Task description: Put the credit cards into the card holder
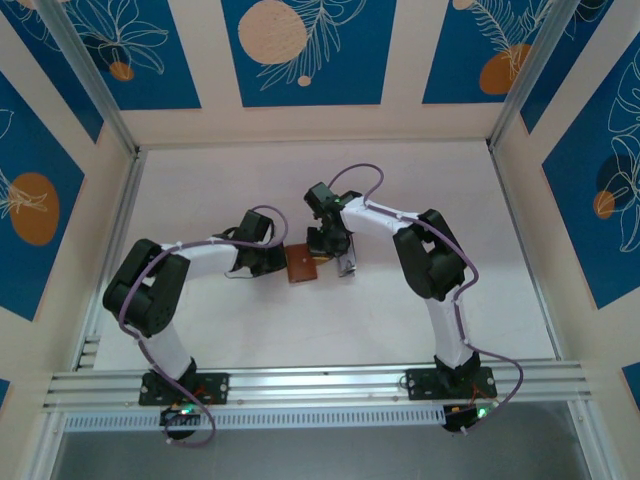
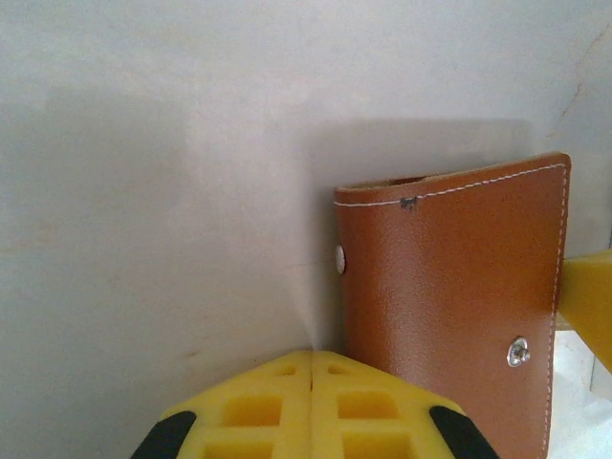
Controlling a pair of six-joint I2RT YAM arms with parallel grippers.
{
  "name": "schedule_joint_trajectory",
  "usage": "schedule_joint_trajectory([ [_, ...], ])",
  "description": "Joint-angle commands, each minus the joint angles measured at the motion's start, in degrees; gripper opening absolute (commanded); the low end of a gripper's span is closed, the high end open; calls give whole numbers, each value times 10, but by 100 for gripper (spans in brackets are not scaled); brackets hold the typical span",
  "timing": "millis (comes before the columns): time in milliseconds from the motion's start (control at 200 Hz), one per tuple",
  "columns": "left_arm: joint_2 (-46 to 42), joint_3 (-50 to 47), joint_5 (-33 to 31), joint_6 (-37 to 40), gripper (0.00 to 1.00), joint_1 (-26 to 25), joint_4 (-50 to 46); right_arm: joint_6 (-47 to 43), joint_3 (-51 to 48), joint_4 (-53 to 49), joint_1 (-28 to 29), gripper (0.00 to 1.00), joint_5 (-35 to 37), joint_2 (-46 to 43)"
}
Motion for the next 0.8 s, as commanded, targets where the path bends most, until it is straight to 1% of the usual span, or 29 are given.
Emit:
schedule_joint_trajectory([
  [0,38,-15,-3,-6,0,-18,4,1,12,2,2,7,-31,0],
  [90,38,-11,-4,-4,0,-19,2,3,6,9,1,5,-44,-1],
  [360,53,0,-3,-6,0,-27,5,1,2,5,7,5,-41,-23],
  [685,47,6,-4,-4,0,-29,-2,8,-17,39,2,5,-114,-64],
  [795,46,10,-6,-2,0,-29,-8,9,-18,42,2,6,-128,-70],
])
